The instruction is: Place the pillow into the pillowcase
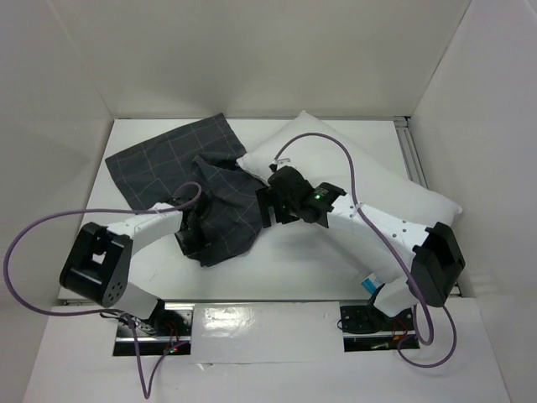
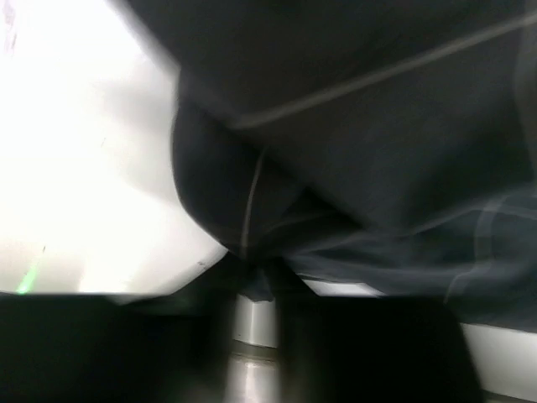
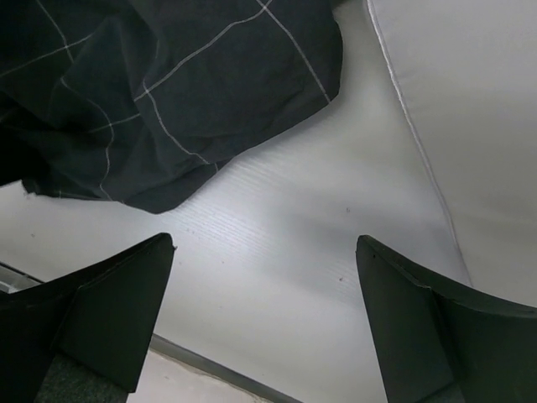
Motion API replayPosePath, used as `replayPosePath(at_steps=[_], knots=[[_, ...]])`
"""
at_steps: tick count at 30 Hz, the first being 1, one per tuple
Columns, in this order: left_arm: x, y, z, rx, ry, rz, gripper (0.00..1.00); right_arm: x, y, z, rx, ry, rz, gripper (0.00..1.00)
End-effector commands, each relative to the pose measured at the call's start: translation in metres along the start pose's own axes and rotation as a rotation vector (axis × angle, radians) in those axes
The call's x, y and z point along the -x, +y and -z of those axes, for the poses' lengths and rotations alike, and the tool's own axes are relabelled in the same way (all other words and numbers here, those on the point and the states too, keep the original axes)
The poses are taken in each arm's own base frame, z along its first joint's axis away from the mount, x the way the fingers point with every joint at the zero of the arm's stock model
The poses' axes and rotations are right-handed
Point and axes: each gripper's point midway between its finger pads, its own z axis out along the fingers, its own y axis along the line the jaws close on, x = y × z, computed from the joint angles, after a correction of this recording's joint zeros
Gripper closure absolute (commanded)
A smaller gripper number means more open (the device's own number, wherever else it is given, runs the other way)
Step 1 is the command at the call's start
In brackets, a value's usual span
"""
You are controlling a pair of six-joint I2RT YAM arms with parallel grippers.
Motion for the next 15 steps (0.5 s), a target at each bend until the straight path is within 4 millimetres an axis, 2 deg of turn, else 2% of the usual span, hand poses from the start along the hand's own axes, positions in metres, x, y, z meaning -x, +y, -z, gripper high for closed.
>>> replayPosePath(at_steps=[1, 2, 3, 5, 6, 7, 9, 10, 13, 14, 15], knots=[[0.035, -0.033, 0.016, -0.096, -0.052, -0.024, 1.00, 0.017, 0.005, 0.011, 0.044, -0.055, -0.021, 0.03], [0.038, -0.027, 0.032, -0.071, -0.057, -0.024, 1.00, 0.015, 0.004, 0.011, 0.039, -0.046, -0.019, 0.03], [0.063, -0.042, 0.065, -0.130, -0.136, -0.011, 1.00, 0.019, -0.001, 0.014, 0.036, -0.058, -0.021, 0.02], [0.089, -0.043, 0.115, -0.179, -0.256, 0.005, 1.00, 0.031, 0.001, 0.012, 0.075, -0.087, -0.049, 0.02], [0.110, -0.044, 0.168, -0.270, -0.369, 0.043, 1.00, 0.036, 0.001, 0.012, 0.089, -0.098, -0.058, 0.02], [0.121, -0.042, 0.194, -0.321, -0.429, 0.048, 1.00, 0.039, 0.001, 0.007, 0.095, -0.102, -0.066, 0.02], [0.134, -0.040, 0.239, -0.429, -0.498, 0.082, 1.00, 0.047, 0.011, 0.001, 0.135, -0.127, -0.069, 0.10], [0.149, -0.035, 0.271, -0.479, -0.570, 0.100, 1.00, 0.053, 0.015, -0.006, 0.140, -0.136, -0.071, 0.12], [0.164, -0.032, 0.303, -0.507, -0.637, 0.100, 1.00, 0.074, 0.034, -0.019, 0.218, -0.160, -0.096, 0.10], [0.166, -0.028, 0.303, -0.493, -0.636, 0.103, 1.00, 0.069, 0.036, -0.026, 0.221, -0.139, -0.094, 0.10], [0.169, -0.026, 0.308, -0.496, -0.648, 0.112, 1.00, 0.076, 0.042, -0.028, 0.247, -0.158, -0.094, 0.12]])
